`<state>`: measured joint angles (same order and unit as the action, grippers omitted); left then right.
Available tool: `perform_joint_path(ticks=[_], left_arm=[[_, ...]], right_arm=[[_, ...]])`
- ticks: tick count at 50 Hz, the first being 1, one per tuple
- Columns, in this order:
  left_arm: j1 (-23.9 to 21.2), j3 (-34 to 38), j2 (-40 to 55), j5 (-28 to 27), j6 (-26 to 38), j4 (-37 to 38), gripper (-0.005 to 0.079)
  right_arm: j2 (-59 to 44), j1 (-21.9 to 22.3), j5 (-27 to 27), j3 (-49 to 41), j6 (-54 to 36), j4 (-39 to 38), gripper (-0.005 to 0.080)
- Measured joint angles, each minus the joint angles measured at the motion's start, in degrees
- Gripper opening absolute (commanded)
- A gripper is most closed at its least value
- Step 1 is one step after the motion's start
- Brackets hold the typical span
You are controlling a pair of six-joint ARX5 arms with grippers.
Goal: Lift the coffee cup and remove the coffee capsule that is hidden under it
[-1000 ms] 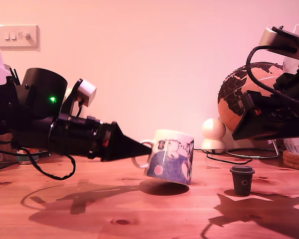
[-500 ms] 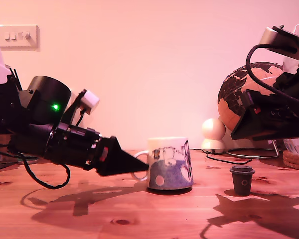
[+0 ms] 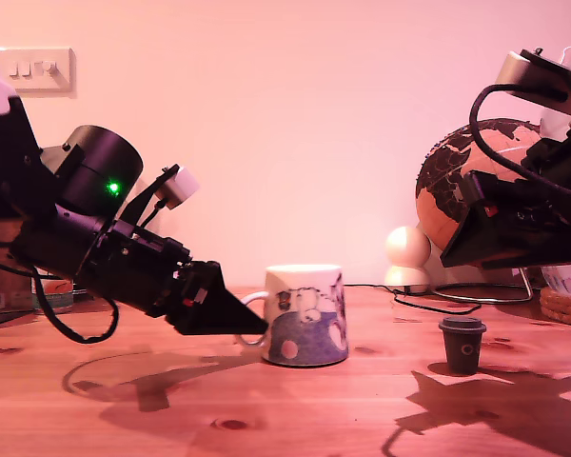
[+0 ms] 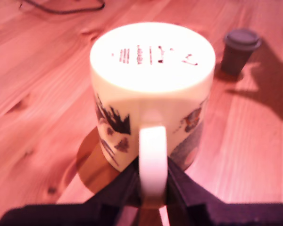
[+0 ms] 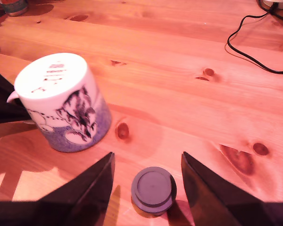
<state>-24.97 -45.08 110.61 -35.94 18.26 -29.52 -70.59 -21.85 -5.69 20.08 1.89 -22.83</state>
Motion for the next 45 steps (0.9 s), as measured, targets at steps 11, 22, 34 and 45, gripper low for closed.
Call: perform_joint_path(ticks=[11,22,34,45], left_arm=[[-0.5,-0.5,-0.4,0.3,0.1,2.6,0.0087],[-1.9,-0.2,-0.5,4.0,-0.1,5.6,0.0281],[-2.8,-0.2,-0.5,4.2,-0.1,5.9,0.0359],[-3.0,-0.2,-1.6,8.7,-0.1,6.7,0.0441]], right_arm=[[0.0,0.0,-0.2,0.0,0.9,0.0,0.0408],[0.0,0.0,-0.2,0.0,0.9,0.0,0.0408],[0.0,0.0,-1.1,0.0,1.1,0.0,0.0408],[0.0,0.0,-1.3,0.0,1.1,0.0,0.0408]])
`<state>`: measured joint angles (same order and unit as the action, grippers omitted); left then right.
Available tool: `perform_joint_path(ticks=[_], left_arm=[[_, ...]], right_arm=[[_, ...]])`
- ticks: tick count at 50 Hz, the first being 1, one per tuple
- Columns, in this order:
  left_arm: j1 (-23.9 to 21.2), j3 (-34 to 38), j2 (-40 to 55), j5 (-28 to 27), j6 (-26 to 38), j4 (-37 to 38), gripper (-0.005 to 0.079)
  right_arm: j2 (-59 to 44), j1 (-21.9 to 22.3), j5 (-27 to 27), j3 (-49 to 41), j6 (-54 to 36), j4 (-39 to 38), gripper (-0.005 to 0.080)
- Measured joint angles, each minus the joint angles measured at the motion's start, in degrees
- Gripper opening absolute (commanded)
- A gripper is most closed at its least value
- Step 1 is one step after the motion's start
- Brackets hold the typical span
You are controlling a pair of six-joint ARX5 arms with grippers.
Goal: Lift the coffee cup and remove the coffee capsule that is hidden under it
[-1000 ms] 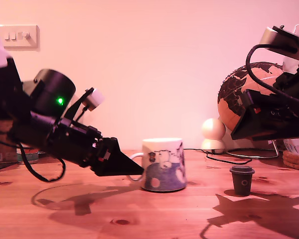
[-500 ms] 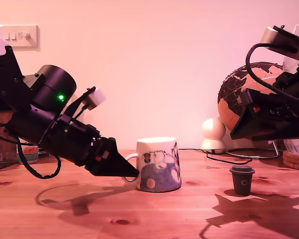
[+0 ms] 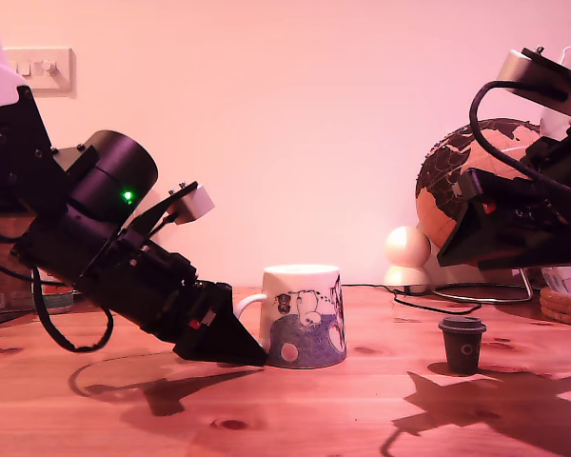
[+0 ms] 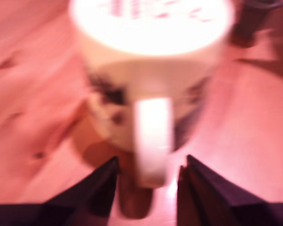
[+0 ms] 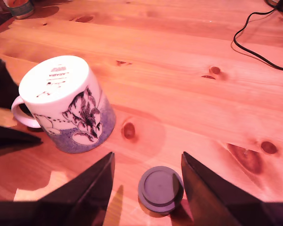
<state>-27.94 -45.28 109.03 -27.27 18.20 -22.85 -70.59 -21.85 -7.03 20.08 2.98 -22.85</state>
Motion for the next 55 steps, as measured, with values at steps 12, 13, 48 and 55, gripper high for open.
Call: perform_joint_path(ticks=[12,13,48,55], left_arm=[[0.0,0.0,-8.4,0.8,0.0,2.7,0.0440],[0.0,0.0,-9.1,0.8,0.0,2.9,0.0440],[0.6,0.0,-38.1,-1.3,-7.4,25.3,-0.0024],[-0.5,0.0,-42.1,-1.0,-10.5,26.6,-0.0024]], right_arm=[[0.0,0.0,-0.2,0.0,0.0,0.0,0.0407],[0.0,0.0,-0.2,0.0,0.0,0.0,0.0405],[19.6,-4.9,-6.6,0.3,1.6,10.2,-0.0001],[25.6,-8.1,-6.8,1.7,1.6,15.3,-0.0013]])
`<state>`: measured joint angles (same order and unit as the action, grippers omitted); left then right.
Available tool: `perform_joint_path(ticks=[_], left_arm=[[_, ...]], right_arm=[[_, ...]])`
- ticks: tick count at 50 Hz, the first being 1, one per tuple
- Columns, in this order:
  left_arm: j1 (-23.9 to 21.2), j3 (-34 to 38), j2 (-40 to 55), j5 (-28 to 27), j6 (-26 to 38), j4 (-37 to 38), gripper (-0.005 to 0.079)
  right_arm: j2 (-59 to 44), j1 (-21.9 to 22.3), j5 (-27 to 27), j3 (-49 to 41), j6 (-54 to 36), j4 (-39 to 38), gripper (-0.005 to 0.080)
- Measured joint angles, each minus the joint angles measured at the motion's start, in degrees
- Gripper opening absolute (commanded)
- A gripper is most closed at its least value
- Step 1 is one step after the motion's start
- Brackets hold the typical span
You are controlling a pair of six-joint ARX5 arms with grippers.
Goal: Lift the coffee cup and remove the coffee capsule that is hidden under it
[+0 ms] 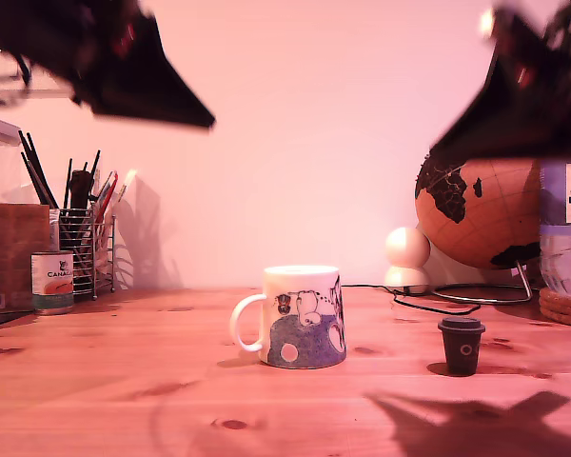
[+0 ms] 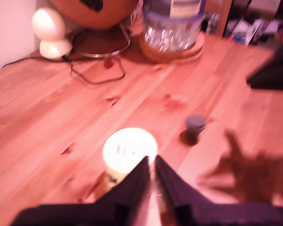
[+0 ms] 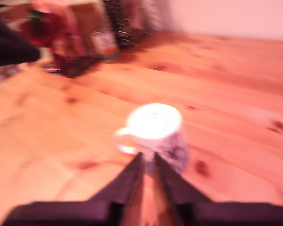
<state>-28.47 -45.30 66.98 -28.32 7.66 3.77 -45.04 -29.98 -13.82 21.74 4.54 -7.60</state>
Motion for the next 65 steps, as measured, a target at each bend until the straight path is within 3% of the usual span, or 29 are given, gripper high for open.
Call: perform_joint_path(ticks=[13,26,65], left_arm=[[-3.9,0.0,-6.6,2.5,-2.8,1.4,-0.0024],[-7.1,0.0,-7.4,2.5,-4.3,2.1,-0.0024],[-7.2,0.0,-7.4,2.5,-4.4,3.0,-0.0024]], right_arm=[[8.0,-3.7,0.9,7.8,0.0,6.4,-0.0013],[9.0,-4.6,0.8,8.2,0.0,9.2,-0.0013],[9.0,-4.6,0.9,8.2,0.0,14.9,-0.0013]])
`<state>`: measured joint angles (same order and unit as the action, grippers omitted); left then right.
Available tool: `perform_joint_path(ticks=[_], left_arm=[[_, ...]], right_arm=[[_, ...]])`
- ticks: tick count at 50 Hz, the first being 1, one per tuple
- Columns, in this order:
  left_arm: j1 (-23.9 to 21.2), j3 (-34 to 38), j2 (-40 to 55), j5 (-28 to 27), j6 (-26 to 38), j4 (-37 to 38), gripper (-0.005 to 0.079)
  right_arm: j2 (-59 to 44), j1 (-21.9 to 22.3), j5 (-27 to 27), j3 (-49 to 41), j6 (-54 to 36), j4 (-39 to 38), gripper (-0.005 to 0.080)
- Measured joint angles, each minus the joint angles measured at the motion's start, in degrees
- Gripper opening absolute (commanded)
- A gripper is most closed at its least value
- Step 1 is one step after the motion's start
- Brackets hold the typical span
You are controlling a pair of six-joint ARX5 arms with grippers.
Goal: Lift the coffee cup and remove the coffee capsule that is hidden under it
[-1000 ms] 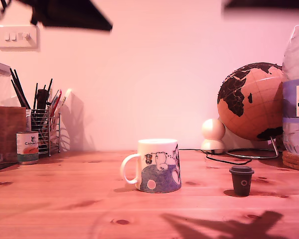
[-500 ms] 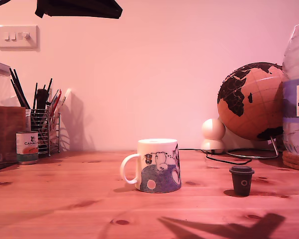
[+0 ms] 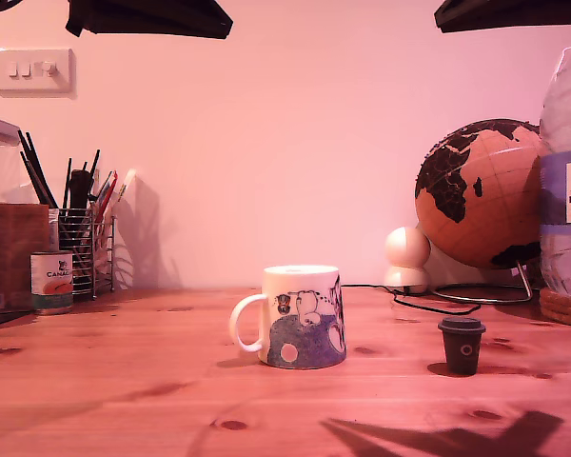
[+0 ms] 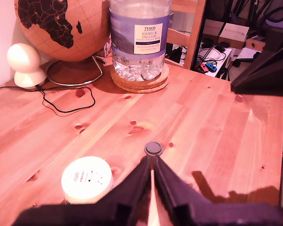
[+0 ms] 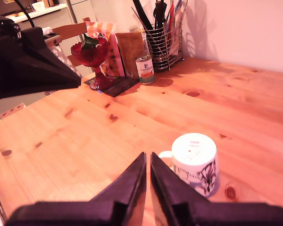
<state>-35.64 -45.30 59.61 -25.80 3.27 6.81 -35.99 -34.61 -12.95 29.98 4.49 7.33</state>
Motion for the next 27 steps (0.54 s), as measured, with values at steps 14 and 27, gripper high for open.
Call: perform_joint_path(ticks=[14,27], left_arm=[[0.0,0.0,0.0,0.0,0.0,0.4,-0.0024],[0.0,0.0,0.0,0.0,0.0,3.7,-0.0024]], right_arm=[[0.0,0.0,0.0,0.0,0.0,-3.1,-0.0013],[0.0,0.0,0.0,0.0,0.0,-4.4,-0.0013]])
